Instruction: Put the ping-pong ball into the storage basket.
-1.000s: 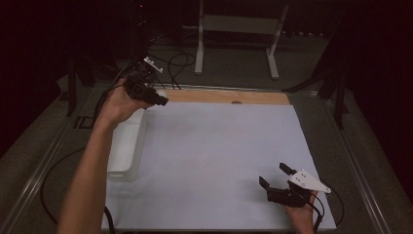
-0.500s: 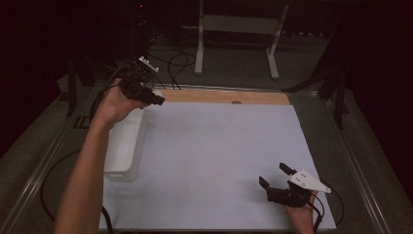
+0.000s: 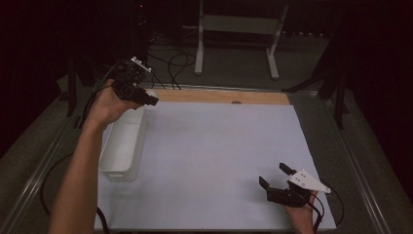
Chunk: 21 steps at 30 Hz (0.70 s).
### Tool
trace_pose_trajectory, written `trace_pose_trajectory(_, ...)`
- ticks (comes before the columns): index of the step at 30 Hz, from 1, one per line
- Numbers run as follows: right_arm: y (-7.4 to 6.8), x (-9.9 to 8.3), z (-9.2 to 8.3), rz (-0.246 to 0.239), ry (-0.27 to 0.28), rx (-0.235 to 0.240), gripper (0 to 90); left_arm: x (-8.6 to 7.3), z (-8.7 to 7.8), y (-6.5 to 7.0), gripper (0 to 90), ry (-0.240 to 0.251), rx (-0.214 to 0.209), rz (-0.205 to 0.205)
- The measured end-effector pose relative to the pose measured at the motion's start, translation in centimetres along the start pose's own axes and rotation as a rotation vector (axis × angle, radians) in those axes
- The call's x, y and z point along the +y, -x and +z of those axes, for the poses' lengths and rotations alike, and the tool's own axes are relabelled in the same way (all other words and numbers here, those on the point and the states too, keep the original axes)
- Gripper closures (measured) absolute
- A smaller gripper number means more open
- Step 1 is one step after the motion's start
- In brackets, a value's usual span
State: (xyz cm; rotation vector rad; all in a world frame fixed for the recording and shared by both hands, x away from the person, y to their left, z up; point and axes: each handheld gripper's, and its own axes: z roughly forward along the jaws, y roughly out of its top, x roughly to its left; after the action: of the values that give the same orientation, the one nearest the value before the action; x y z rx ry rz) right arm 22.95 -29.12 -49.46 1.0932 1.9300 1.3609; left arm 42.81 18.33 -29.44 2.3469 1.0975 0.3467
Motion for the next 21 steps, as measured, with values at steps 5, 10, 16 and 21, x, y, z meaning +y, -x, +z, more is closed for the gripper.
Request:
trace_pose_trajectory(5,0.0,0.0,0.0,0.002,-0.002,0.001,7.7,-0.4,-0.2,-0.4,51.4,0.001,0.005,-0.009)
trace_pose_trajectory(10,0.0,0.0,0.0,0.001,-0.002,0.002,7.7,-0.7,-0.4,-0.7,51.4,0.002,0.009,-0.017)
trace_pose_trajectory(16,0.0,0.0,0.1,0.0,-0.003,0.002,7.7,-1.1,-0.5,-1.1,51.4,-0.001,0.013,-0.028)
trace_pose_trajectory(21,-0.1,0.0,0.1,0.001,-0.003,0.002,7.7,-1.5,-0.6,-1.4,51.4,-0.001,0.017,-0.036)
